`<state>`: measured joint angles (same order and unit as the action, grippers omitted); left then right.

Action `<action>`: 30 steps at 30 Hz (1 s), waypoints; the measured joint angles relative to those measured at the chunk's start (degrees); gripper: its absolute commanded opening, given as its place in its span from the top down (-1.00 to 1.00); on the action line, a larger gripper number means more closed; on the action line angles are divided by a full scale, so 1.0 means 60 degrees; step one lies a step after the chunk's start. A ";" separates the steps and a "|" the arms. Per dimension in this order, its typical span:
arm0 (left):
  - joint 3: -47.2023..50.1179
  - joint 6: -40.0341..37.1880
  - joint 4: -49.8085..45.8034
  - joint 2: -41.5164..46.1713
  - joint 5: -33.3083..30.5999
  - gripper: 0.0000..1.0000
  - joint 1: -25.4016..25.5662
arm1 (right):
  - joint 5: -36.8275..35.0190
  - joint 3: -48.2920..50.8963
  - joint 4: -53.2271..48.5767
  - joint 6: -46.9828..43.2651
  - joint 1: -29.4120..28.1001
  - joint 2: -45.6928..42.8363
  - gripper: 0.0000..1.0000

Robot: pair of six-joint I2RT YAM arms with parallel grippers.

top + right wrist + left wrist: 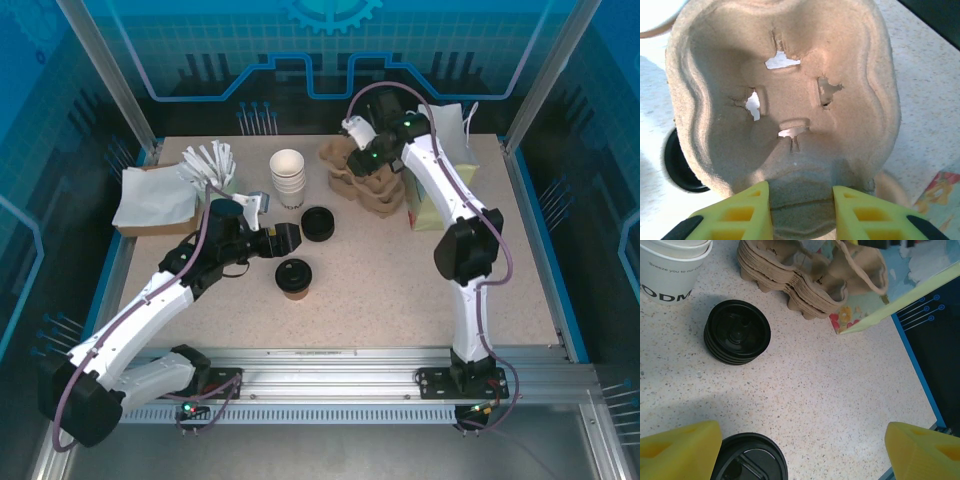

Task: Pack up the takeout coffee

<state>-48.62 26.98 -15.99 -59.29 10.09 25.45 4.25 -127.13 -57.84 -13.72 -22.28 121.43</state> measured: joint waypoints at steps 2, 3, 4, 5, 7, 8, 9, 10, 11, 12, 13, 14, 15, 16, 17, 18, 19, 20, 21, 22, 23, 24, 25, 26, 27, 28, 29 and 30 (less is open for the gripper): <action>0.0076 0.0000 -0.0004 0.0142 -0.0044 -0.73 0.0000 | -0.0215 0.1366 0.0302 0.0346 -0.0510 -0.1100 0.38; 0.0102 0.0004 -0.0018 0.0211 -0.0069 -0.73 0.0000 | -0.0328 0.2087 0.0517 0.0525 -0.0729 -0.1636 0.38; 0.0131 0.0004 -0.0033 0.0284 -0.0084 -0.73 0.0000 | -0.0459 0.2874 0.0663 0.0732 -0.0954 -0.2229 0.38; 0.0153 0.0004 -0.0055 0.0379 -0.0120 -0.73 0.0000 | -0.0612 0.3821 0.0882 0.0987 -0.1158 -0.2907 0.38; 0.0204 0.0004 -0.0073 0.0597 -0.0160 -0.73 0.0000 | -0.0831 0.5512 0.1228 0.1483 -0.1388 -0.4084 0.39; 0.0226 0.0007 -0.0080 0.0714 -0.0189 -0.73 0.0000 | -0.0922 0.6437 0.1479 0.1759 -0.1453 -0.4674 0.39; 0.0248 0.0007 -0.0076 0.0809 -0.0219 -0.73 0.0000 | -0.0994 0.7293 0.1632 0.2055 -0.1515 -0.5202 0.39; 0.0259 0.0004 -0.0098 0.0907 -0.0233 -0.73 0.0000 | -0.1107 0.8072 0.1749 0.2353 -0.1588 -0.5643 0.39; 0.0259 0.0004 -0.0106 0.0965 -0.0251 -0.73 0.0000 | -0.1206 0.8910 0.1978 0.2696 -0.1734 -0.6047 0.39; 0.0259 0.0004 -0.0102 0.0994 -0.0255 -0.73 0.0000 | -0.1264 0.9486 0.2116 0.2980 -0.1909 -0.6262 0.39; 0.0259 0.0004 -0.0109 0.1002 -0.0262 -0.73 0.0000 | -0.1348 1.0047 0.2335 0.3289 -0.2160 -0.6400 0.38; 0.0259 0.0000 -0.0124 0.0994 -0.0284 -0.73 0.0000 | -0.1399 1.0564 0.2594 0.3632 -0.2492 -0.6430 0.38; 0.0259 0.0000 -0.0142 0.0984 -0.0288 -0.73 0.0000 | -0.1432 1.0928 0.2834 0.3898 -0.2761 -0.6408 0.38; 0.0259 0.0000 -0.0146 0.0962 -0.0288 -0.73 0.0000 | -0.1479 1.1275 0.3100 0.4182 -0.3034 -0.6364 0.38; 0.0259 0.0000 -0.0146 0.0940 -0.0288 -0.73 0.0000 | -0.1577 1.1606 0.3391 0.4492 -0.3297 -0.6313 0.37; 0.0259 0.0000 -0.0149 0.0922 -0.0288 -0.73 0.0000 | -0.1643 1.1821 0.3617 0.4732 -0.3457 -0.6255 0.37; 0.0259 0.0004 -0.0149 0.0892 -0.0288 -0.73 0.0000 | -0.1701 1.2010 0.3865 0.4983 -0.3585 -0.6164 0.36; 0.0259 0.0004 -0.0146 0.0874 -0.0288 -0.73 0.0000 | -0.1767 1.2149 0.4120 0.5206 -0.3672 -0.6051 0.34; 0.0259 0.0004 -0.0149 0.0860 -0.0288 -0.73 0.0000 | -0.1854 1.2225 0.4331 0.5384 -0.3730 -0.5927 0.33; 0.0259 0.0004 -0.0146 0.0845 -0.0284 -0.73 0.0000 | -0.1938 1.2273 0.4543 0.5559 -0.3778 -0.5774 0.32; 0.0259 0.0004 -0.0146 0.0827 -0.0284 -0.73 0.0000 | -0.2044 1.2287 0.4761 0.5719 -0.3825 -0.5592 0.29; 0.0259 0.0004 -0.0146 0.0812 -0.0284 -0.73 0.0000 | -0.2116 1.2298 0.4929 0.5825 -0.3869 -0.5461 0.27; 0.0259 0.0004 -0.0146 0.0798 -0.0284 -0.73 0.0000 | -0.2175 1.2302 0.5085 0.5931 -0.3927 -0.5326 0.22; 0.0259 0.0004 -0.0146 0.0783 -0.0284 -0.73 0.0000 | -0.2222 1.2302 0.5206 0.6003 -0.3978 -0.5242 0.16; 0.0259 0.0004 -0.0146 0.0780 -0.0284 -0.73 0.0000 | -0.2251 1.2298 0.5293 0.6069 -0.4022 -0.5217 0.10; 0.0259 0.0004 -0.0146 0.0765 -0.0284 -0.73 0.0000 | -0.2266 1.2298 0.5340 0.6124 -0.4044 -0.5217 0.02; 0.0255 0.0004 -0.0146 0.0747 -0.0284 -0.73 0.0000 | -0.2288 1.2280 0.5326 0.6160 -0.4054 -0.5217 -0.07; 0.0255 0.0004 -0.0146 0.0732 -0.0284 -0.73 0.0000 | -0.2299 1.2240 0.5257 0.6167 -0.4054 -0.5220 -0.13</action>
<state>-47.09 27.00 -16.86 -54.89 8.38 25.45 -9.54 -53.69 -26.30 23.29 -46.61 90.11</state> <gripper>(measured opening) 0.864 0.515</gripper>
